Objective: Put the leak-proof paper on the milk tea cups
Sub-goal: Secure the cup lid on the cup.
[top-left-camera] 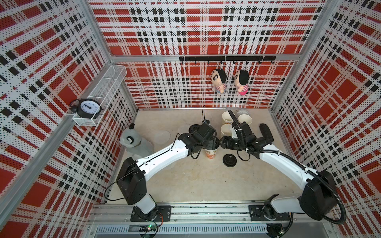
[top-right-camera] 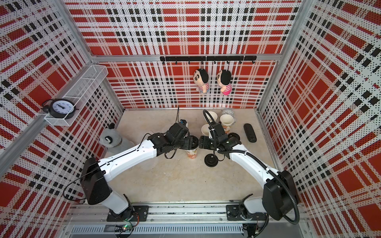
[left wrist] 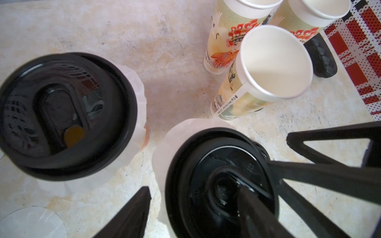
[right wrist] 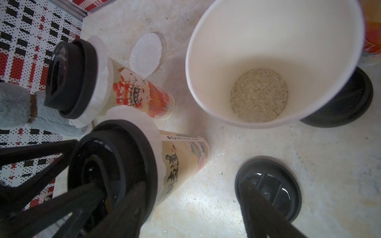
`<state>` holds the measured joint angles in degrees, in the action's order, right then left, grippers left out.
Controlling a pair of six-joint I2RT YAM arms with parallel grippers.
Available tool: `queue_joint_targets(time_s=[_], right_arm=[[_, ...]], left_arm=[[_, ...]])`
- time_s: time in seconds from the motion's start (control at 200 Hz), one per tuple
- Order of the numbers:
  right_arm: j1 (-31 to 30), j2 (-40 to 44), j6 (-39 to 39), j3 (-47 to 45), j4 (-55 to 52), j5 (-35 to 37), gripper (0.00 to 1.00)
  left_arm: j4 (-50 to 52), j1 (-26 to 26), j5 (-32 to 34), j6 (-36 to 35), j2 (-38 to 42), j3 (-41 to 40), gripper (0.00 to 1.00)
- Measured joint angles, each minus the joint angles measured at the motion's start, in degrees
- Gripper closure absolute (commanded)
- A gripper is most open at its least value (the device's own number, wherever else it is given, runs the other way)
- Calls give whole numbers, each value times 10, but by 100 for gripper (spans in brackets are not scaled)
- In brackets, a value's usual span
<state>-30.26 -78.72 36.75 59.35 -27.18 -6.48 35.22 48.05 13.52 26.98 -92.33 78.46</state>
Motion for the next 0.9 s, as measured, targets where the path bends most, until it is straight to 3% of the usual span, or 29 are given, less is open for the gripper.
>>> queue_joint_targets(time_s=[0.371,0.666,0.897], right_arm=[[0,-1,4,3,0,0,26],[-5,-13,-24,74,-98,14,26],[-5,-28,-38,120,-105,0,27]], left_arm=[[-18,0,-2,5,10,-17,30],[-23,-1,-10,5,20,-30,30],[-24,-5,-10,5,21,-31,30]])
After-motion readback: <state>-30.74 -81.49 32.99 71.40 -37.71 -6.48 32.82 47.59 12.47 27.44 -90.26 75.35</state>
